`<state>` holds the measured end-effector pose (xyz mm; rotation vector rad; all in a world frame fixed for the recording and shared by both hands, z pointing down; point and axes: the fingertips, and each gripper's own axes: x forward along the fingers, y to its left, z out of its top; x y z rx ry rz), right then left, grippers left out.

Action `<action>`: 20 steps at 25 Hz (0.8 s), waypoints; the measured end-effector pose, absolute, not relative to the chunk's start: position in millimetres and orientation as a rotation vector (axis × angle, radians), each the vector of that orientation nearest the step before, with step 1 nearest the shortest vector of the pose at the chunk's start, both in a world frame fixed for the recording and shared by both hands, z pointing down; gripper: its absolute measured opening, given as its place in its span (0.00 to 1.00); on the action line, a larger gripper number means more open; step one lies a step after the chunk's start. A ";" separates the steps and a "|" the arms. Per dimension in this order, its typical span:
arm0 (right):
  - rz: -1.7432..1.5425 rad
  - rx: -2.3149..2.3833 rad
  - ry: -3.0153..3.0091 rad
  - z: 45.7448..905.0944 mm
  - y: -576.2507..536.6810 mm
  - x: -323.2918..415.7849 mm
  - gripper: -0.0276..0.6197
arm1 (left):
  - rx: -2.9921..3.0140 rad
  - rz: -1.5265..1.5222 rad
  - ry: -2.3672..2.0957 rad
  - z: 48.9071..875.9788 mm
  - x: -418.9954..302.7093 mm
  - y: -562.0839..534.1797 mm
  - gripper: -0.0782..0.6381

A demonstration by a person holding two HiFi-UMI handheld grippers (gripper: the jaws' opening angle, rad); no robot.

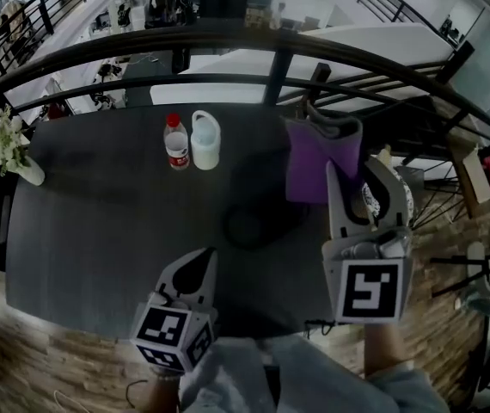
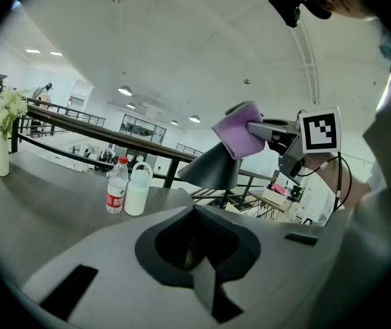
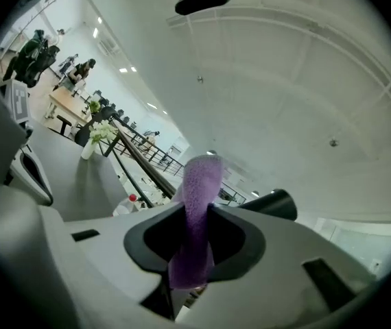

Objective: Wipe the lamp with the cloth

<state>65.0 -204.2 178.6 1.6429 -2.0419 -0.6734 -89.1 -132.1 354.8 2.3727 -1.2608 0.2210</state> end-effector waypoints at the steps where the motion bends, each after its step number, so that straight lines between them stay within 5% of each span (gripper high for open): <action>1: -0.661 1.615 -2.062 185.3 -204.2 61.1 0.18 | 2.371 0.221 -1.264 354.6 -88.5 -132.0 0.12; 20: -0.458 1.463 -2.137 261.0 -178.6 80.2 0.18 | 2.339 0.282 -1.267 352.7 -61.4 -129.4 0.12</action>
